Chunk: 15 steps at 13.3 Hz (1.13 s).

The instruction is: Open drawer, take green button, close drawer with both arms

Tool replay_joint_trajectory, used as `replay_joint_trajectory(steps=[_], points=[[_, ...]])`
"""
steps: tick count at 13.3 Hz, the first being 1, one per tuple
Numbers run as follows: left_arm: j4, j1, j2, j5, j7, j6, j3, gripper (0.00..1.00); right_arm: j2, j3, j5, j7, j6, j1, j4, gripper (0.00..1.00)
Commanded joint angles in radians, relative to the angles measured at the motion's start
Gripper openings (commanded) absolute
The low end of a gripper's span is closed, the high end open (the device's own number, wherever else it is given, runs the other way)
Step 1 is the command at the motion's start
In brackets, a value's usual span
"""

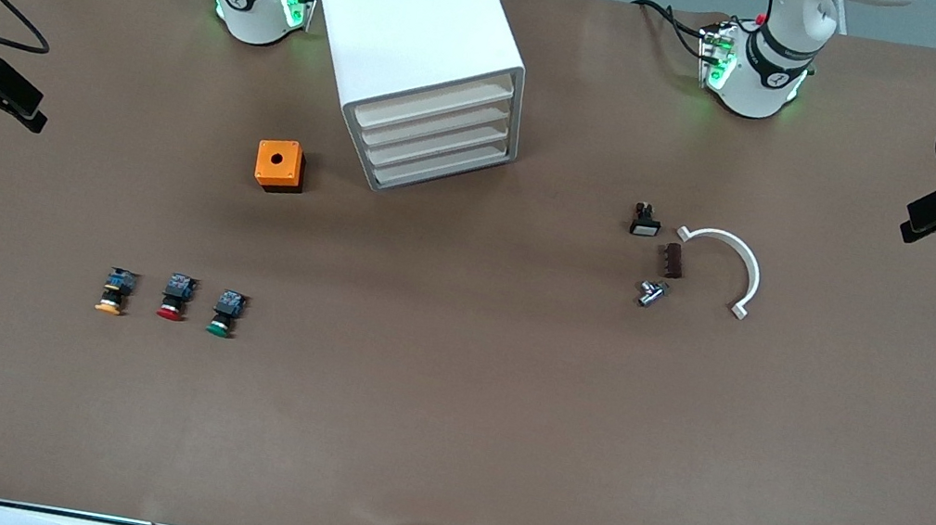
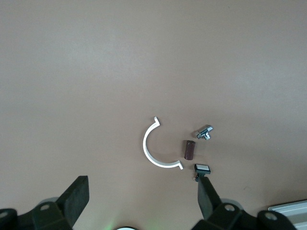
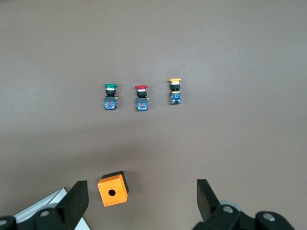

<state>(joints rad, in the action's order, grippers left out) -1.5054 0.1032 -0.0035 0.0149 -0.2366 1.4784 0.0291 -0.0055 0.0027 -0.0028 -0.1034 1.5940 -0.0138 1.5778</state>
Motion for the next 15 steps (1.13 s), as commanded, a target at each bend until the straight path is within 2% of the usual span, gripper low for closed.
replay_joint_trajectory(steps=[1,12,15], points=[[-0.030,-0.017,-0.029,0.020,0.010,0.010,-0.015,1.00,-0.002,0.003,-0.017,-0.013,-0.012,-0.003,-0.009,1.00],[-0.039,-0.005,-0.023,0.030,0.072,0.013,-0.024,1.00,-0.002,0.003,-0.016,-0.013,-0.008,0.000,-0.005,1.00],[-0.070,-0.016,-0.050,0.066,0.089,0.013,-0.081,1.00,-0.002,0.003,-0.016,-0.013,-0.009,-0.001,-0.005,1.00]])
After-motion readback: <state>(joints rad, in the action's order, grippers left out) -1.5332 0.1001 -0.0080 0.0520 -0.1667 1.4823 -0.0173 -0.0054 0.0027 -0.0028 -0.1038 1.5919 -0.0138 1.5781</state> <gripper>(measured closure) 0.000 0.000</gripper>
